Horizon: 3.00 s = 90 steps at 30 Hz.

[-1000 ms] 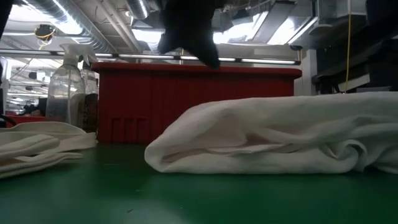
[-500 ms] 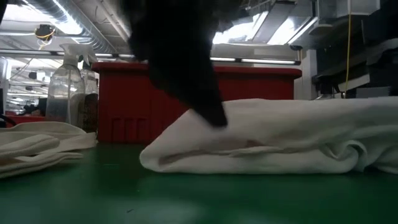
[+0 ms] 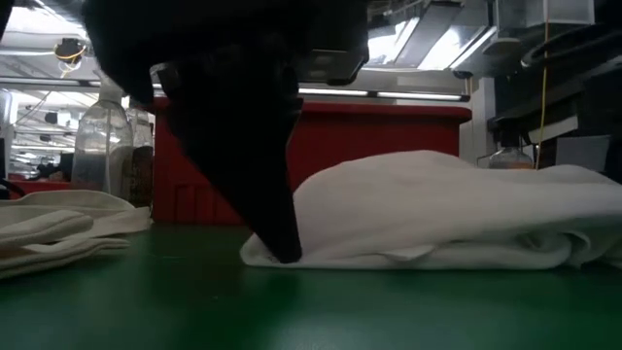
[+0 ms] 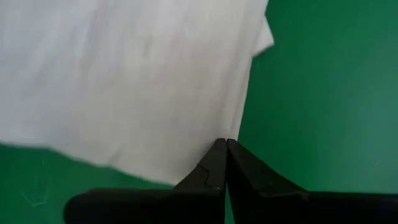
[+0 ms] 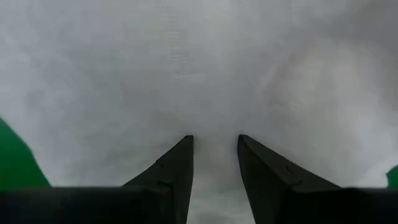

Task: Fold Laundry from Bin
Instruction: Fold the white polo shirt

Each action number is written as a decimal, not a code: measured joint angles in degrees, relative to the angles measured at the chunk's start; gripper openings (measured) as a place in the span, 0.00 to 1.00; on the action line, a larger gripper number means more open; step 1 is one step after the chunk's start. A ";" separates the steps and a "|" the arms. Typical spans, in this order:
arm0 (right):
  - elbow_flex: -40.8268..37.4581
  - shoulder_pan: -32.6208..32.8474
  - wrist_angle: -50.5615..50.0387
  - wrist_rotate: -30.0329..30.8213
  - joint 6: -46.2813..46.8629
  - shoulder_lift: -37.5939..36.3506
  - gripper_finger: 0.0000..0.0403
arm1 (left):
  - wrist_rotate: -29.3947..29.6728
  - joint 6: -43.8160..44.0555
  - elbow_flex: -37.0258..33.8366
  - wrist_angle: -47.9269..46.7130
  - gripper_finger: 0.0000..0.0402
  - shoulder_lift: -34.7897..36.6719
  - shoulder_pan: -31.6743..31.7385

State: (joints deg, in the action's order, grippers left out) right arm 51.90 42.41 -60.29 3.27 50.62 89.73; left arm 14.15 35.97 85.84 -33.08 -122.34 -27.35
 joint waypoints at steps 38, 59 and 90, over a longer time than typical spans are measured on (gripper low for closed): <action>-10.94 -0.07 2.97 19.65 0.53 -14.22 0.32 | 2.77 -12.18 7.91 -10.28 0.00 0.92 13.86; -7.50 -0.07 -10.28 6.16 2.95 -14.24 0.32 | 0.48 -11.34 10.17 -14.05 0.00 0.96 13.84; -15.11 -9.47 -0.63 10.95 -4.46 -14.24 0.32 | 3.16 -10.65 7.98 -11.35 0.00 0.72 21.00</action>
State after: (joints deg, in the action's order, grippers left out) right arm 36.79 32.95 -60.92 14.22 46.15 75.48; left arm 17.31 25.32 93.83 -44.43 -121.62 -6.35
